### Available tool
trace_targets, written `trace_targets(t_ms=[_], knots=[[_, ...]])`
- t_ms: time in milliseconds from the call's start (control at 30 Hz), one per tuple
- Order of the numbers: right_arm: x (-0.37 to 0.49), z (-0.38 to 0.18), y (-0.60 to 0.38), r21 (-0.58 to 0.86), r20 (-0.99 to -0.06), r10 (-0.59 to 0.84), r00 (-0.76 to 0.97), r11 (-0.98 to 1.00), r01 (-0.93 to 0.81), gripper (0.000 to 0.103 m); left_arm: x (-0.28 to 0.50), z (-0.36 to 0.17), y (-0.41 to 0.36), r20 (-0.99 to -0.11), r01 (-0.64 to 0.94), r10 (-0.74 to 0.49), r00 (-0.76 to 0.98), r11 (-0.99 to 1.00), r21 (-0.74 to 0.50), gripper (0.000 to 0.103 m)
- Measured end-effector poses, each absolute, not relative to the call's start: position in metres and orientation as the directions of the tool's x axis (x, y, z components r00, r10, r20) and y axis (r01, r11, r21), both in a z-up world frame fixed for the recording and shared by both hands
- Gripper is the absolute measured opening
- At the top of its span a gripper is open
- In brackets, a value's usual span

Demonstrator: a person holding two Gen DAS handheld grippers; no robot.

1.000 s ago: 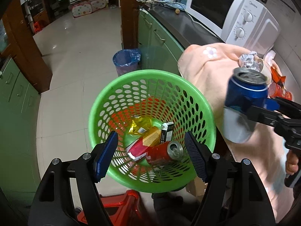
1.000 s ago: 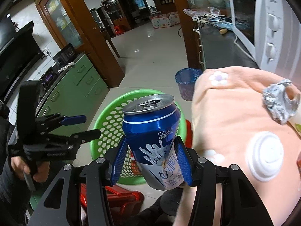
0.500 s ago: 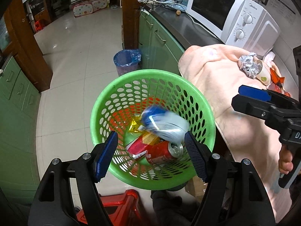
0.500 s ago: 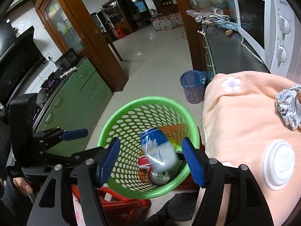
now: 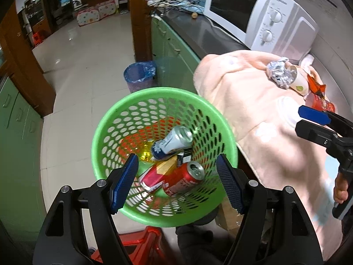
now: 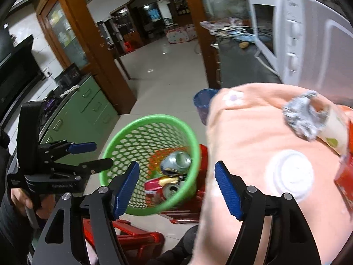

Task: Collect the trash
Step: 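Grasp the orange chocolate snack bag with the right tool while the left tool grasps the white cup lid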

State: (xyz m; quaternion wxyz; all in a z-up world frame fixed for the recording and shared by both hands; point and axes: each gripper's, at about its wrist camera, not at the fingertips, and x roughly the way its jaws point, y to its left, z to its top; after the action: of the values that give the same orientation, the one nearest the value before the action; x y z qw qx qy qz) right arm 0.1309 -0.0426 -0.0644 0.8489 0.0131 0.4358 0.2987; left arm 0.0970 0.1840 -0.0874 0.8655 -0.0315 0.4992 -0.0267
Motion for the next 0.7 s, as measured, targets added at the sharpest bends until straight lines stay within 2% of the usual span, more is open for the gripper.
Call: trace_targets(t_ms=[433,633,700], knots=[[0.149,-0.061,-0.173,0.146,-0.776,0.305,0.551,0.938,-0.314,0.072,0.109,-0.08,0.135,-0.858,0.117,-0.126,0.498,0.99,-0.078,0.075],[0.174,-0.054,-0.226,0.114,-0.781,0.227,0.582,0.968,-0.224,0.08,0.118,-0.081,0.113,-0.862,0.156,-0.142,0.488,0.985,-0.074,0.075],[0.182,-0.051,-0.237,0.113,-0.778,0.213,0.591,0.973,-0.203,0.087,0.121,-0.081,0.107,-0.862,0.166,-0.147,0.484,0.983,-0.075,0.075]])
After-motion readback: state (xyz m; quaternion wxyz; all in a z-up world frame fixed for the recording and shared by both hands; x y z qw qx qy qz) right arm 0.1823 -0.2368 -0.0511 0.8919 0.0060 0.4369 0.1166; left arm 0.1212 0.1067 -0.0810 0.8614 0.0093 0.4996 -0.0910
